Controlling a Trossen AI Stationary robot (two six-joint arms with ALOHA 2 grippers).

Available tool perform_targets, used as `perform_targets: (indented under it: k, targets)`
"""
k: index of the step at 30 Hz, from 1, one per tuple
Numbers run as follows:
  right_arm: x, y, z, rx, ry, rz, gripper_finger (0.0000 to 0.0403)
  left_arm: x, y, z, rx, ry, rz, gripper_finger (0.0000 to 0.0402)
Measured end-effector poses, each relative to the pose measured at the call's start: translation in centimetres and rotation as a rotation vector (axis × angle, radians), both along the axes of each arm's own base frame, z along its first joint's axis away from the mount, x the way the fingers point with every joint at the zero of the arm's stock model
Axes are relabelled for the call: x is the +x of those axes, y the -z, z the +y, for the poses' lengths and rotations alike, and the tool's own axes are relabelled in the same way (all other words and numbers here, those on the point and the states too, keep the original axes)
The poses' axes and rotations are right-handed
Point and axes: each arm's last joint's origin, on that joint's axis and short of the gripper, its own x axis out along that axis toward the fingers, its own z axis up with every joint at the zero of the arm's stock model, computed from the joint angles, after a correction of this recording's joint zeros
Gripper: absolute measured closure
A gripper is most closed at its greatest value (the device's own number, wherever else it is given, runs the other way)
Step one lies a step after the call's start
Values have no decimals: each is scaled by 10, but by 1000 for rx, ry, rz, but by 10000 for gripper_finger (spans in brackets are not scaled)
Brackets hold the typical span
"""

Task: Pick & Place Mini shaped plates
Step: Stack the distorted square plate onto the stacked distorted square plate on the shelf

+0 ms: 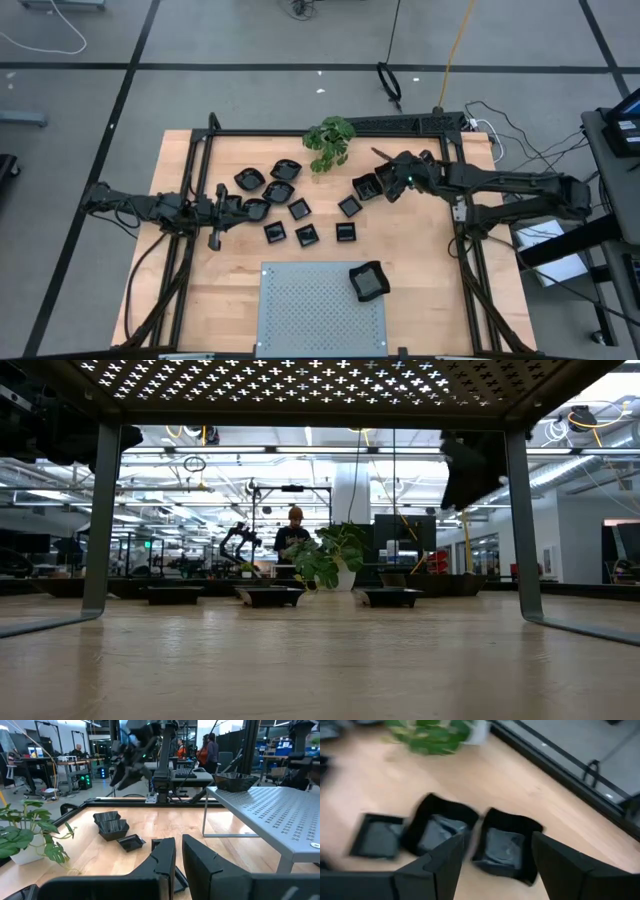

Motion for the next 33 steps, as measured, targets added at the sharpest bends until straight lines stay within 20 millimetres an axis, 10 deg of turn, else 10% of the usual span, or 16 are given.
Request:
perform_targets:
  k: [18, 33]
  targets:
    - [-37, 68, -47, 53, 193, -142, 174, 0, 0, 0, 0, 0, 0, 366]
    - [-54, 94, -48, -9, 173, -160, 174, 0, 0, 0, 0, 0, 0, 366]
